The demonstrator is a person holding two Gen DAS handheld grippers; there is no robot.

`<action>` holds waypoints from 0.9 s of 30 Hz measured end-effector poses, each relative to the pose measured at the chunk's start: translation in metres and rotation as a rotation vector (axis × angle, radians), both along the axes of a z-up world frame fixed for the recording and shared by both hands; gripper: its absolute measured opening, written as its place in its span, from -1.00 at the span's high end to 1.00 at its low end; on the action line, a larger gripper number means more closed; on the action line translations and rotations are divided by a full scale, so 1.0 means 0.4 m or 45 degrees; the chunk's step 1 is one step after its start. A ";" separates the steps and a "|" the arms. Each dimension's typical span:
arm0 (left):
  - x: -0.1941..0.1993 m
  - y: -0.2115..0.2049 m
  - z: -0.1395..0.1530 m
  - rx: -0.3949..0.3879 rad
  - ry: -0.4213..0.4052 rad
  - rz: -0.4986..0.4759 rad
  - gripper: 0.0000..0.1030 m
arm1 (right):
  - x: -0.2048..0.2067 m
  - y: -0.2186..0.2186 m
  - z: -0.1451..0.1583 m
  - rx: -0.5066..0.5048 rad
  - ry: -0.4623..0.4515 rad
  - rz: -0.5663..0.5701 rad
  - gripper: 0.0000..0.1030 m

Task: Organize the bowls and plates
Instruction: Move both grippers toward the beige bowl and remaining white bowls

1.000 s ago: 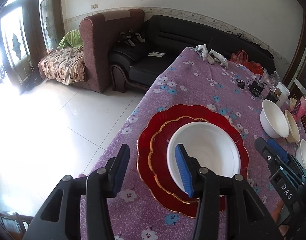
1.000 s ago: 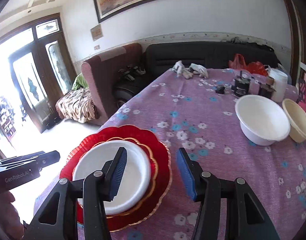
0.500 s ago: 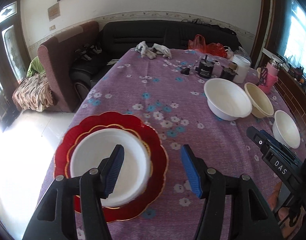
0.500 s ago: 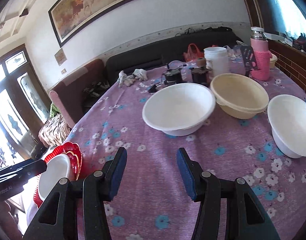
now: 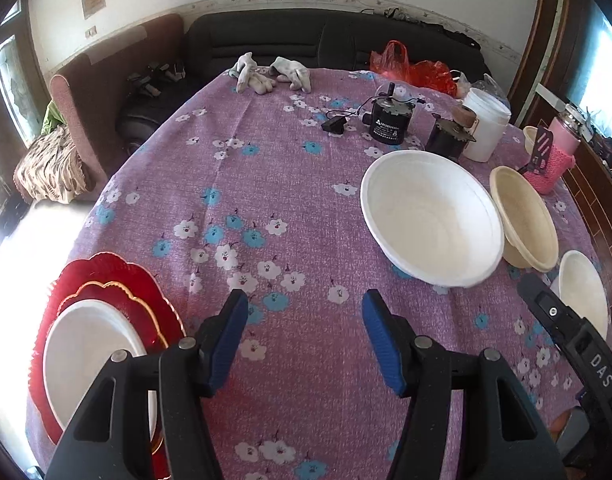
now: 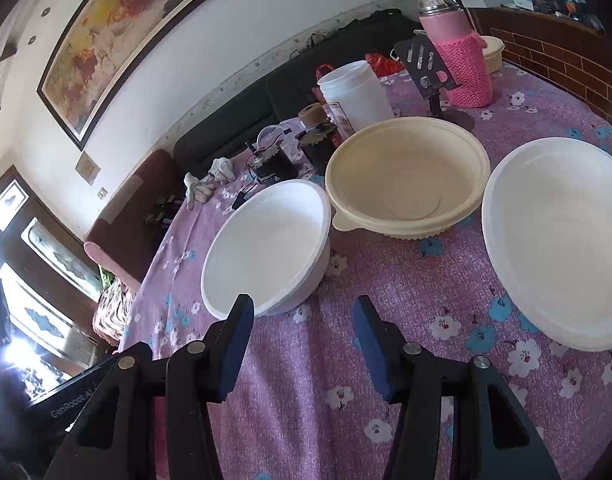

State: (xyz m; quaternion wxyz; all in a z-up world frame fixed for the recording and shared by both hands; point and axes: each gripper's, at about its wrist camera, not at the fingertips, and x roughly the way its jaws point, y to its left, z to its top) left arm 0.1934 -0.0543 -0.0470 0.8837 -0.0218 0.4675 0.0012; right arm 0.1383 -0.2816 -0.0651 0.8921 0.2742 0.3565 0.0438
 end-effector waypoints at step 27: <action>0.211 -0.025 -0.076 -0.149 0.116 0.053 -0.15 | 0.168 -0.015 -0.049 0.208 0.135 -0.012 -0.10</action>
